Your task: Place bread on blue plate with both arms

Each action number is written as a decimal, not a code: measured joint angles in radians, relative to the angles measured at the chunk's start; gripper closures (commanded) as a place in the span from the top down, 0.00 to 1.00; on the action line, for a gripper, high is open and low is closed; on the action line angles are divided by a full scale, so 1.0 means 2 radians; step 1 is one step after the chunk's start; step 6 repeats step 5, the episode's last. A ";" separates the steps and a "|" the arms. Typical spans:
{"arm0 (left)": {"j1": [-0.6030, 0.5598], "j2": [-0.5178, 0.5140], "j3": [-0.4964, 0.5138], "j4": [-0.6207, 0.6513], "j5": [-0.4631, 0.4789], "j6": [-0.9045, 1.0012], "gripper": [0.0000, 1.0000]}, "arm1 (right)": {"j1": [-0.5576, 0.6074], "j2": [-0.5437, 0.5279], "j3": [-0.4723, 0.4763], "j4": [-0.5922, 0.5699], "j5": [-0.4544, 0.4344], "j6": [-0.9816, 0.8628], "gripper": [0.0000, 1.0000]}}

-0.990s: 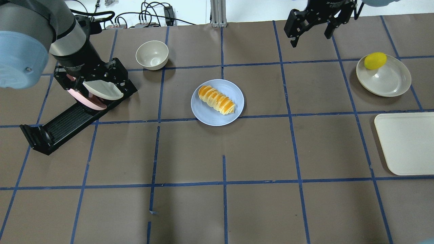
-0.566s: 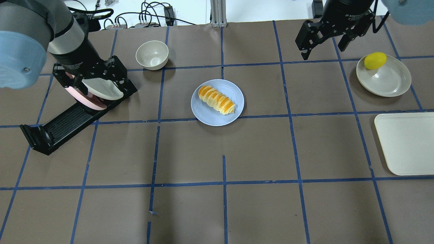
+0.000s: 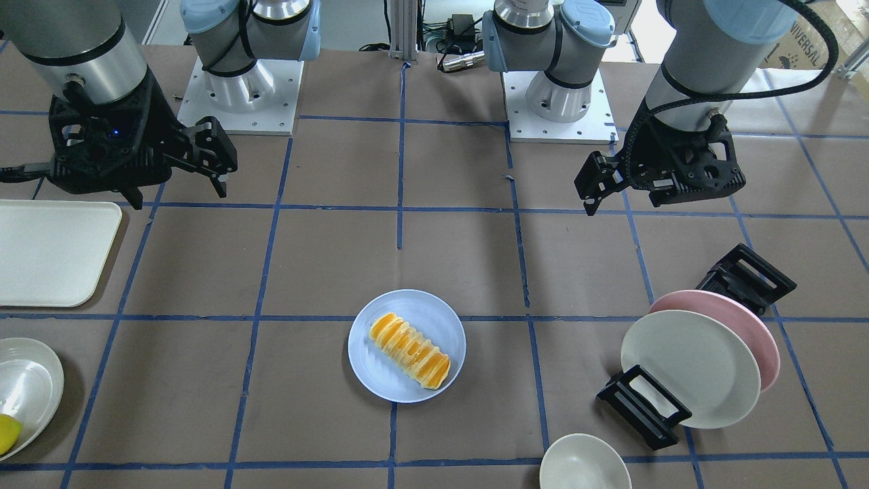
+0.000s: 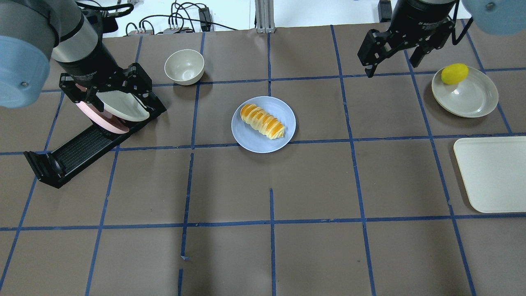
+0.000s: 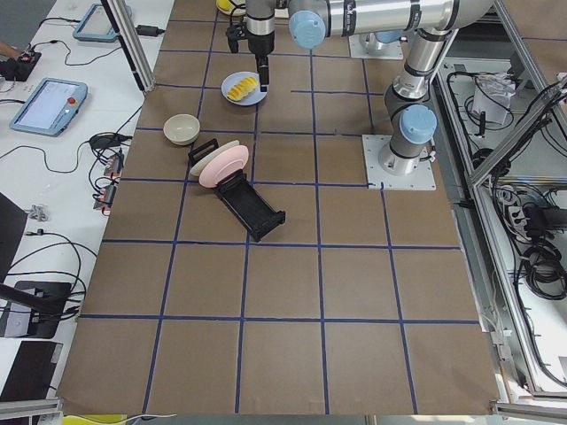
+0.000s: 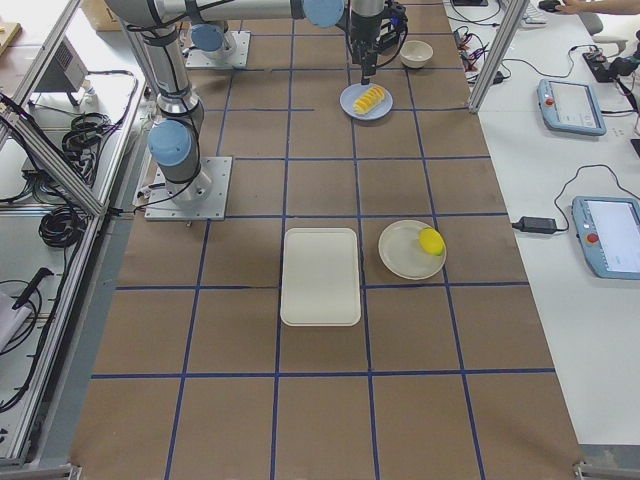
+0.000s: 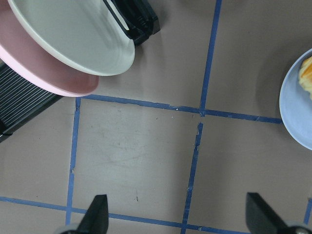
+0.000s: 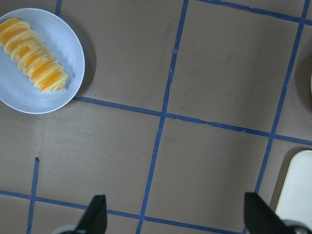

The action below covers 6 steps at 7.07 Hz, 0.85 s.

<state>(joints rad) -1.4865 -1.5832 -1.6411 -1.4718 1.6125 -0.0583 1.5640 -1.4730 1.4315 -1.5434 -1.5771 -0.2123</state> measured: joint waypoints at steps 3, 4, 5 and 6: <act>0.001 -0.003 -0.005 0.001 -0.002 0.002 1.00 | 0.000 0.000 0.000 0.000 -0.002 0.000 0.99; 0.001 -0.005 -0.005 0.002 -0.003 0.004 1.00 | 0.000 0.000 0.000 0.000 -0.002 0.000 1.00; 0.002 -0.005 -0.006 0.002 -0.003 0.006 1.00 | 0.000 -0.001 0.000 0.000 -0.002 0.000 1.00; 0.002 -0.005 -0.006 0.002 -0.003 0.006 1.00 | 0.000 -0.001 0.000 0.000 -0.002 0.000 1.00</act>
